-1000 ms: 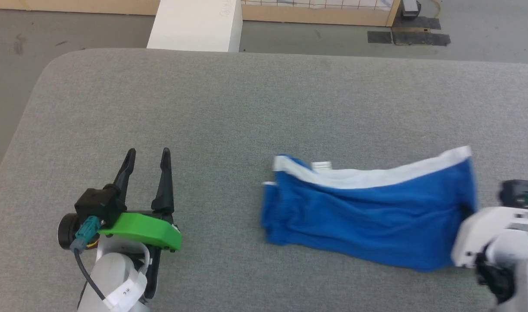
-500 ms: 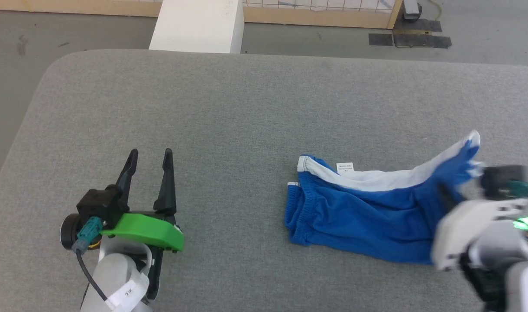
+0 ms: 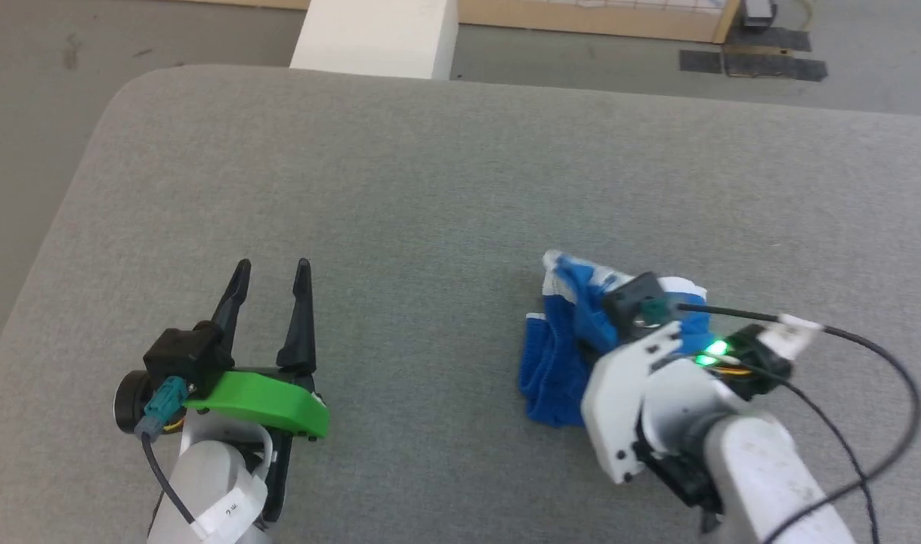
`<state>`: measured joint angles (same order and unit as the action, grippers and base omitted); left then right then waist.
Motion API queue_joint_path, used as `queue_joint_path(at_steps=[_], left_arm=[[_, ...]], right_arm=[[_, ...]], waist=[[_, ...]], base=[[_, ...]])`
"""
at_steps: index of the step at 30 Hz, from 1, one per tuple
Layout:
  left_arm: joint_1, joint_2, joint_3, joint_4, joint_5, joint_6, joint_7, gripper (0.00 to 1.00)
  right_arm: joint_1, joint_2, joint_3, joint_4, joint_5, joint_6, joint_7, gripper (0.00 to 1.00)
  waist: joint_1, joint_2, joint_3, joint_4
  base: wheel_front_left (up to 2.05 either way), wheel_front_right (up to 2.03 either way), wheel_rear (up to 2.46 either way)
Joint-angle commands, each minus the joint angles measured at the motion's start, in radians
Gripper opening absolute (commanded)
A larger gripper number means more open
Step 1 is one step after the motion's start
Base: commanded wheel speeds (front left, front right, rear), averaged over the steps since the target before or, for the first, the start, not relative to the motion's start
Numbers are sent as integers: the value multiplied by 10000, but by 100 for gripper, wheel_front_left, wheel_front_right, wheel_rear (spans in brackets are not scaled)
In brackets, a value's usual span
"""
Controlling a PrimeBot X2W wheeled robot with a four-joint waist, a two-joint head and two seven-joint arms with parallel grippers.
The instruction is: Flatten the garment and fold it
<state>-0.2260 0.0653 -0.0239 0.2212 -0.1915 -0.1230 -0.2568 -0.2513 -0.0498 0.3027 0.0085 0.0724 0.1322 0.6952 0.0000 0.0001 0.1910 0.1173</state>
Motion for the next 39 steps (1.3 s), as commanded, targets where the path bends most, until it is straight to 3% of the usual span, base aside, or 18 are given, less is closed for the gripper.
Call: queue_joint_path(at_steps=[1,3,4,5,6,7,13,17,24,28,31,39], left_arm=[[-86,-46,7,16,42,-66,-49,100],[-97,-54,22,23,30,-67,-49,100],[-107,-58,28,20,28,-68,-49,100],[-110,-61,28,21,31,-69,-49,100],[-110,-64,29,23,34,-70,-49,100],[-107,-67,36,25,35,-70,-49,100],[-1,-84,140,-7,62,-72,-49,100],[92,-92,173,-26,97,-73,-49,100],[260,-101,235,-114,86,-75,-49,100],[338,-101,247,-136,61,-75,-49,100],[361,-105,219,-140,45,-75,-49,100],[345,-113,156,-135,-15,-76,-49,100]], right_arm=[[-248,-5,151,353,131,-15,-6,0],[-508,-5,342,903,226,-15,-109,0],[-635,-5,424,1148,368,-15,-228,17],[-723,-5,500,1318,474,-15,-316,42],[-804,-5,609,1491,574,-15,-406,95],[-835,-5,645,1569,740,-15,-497,100],[-835,-5,753,1121,1881,-15,-1465,100],[-554,-5,291,118,2903,-15,-2868,100],[628,-5,-1931,-832,3346,-15,-5306,100],[1309,-5,-3142,-146,3452,-15,-6142,100],[1573,-5,-3488,672,3723,-15,-6325,100],[1364,-5,-2869,2546,4691,-15,-6209,100]], waist=[[0,-1,107,142],[0,-1,168,218],[0,-1,192,246],[0,-1,206,270],[0,-1,217,293],[0,-1,221,304],[0,-1,124,209],[0,-1,-67,17],[0,-1,-365,-398],[0,-1,-449,-587],[0,-1,-458,-646],[0,-1,-380,-618]], base=[[0,0,0],[0,0,0],[0,0,0],[0,0,0],[0,0,0],[0,0,0],[0,0,0],[0,0,0],[0,0,0],[0,0,0],[0,0,0],[0,0,0]])
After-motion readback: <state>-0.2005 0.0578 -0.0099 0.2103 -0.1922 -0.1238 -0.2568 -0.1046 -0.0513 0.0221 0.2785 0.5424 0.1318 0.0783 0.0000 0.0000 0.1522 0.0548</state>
